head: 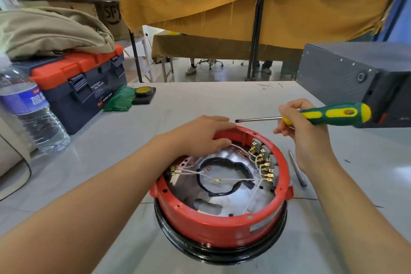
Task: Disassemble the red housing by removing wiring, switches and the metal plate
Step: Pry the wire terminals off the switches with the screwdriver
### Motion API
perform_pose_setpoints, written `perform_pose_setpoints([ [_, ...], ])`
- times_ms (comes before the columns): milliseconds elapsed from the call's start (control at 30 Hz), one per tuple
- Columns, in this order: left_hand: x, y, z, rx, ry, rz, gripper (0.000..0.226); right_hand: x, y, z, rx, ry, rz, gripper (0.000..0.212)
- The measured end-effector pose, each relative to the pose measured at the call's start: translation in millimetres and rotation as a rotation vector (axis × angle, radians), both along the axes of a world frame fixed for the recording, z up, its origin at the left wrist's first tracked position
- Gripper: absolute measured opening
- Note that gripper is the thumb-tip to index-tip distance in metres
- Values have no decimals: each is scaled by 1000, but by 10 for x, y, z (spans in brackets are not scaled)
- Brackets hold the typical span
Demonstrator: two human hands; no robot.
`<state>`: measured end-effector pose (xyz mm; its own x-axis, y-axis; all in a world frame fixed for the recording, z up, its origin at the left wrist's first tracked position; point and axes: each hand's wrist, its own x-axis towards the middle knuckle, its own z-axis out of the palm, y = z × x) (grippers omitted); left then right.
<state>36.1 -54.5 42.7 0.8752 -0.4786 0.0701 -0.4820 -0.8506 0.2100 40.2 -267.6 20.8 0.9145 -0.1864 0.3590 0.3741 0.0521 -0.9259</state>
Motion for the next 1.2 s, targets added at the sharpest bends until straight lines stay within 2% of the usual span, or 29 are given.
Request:
perform_pose_setpoints([
  [167, 13, 2, -53, 102, -51, 27, 50, 22, -46, 17, -12, -34, -36, 22],
  [367, -65, 26, -90, 239, -125, 167, 57, -15, -105, 148, 52, -129, 30, 35],
  [734, -195, 60, -70, 383, -351, 448, 36, -53, -165, 232, -10, -203, -11, 24],
  [801, -151, 33, -70, 320, -348, 348, 42, -65, -156, 239, -43, -214, -11, 24],
  [935, -98, -34, -75, 133, -73, -2, 68, -79, -157, 240, -64, -221, 0, 25],
  [1202, -29, -13, -170, 270, -196, 38, 66, -79, -156, 243, -144, -253, 2, 22],
])
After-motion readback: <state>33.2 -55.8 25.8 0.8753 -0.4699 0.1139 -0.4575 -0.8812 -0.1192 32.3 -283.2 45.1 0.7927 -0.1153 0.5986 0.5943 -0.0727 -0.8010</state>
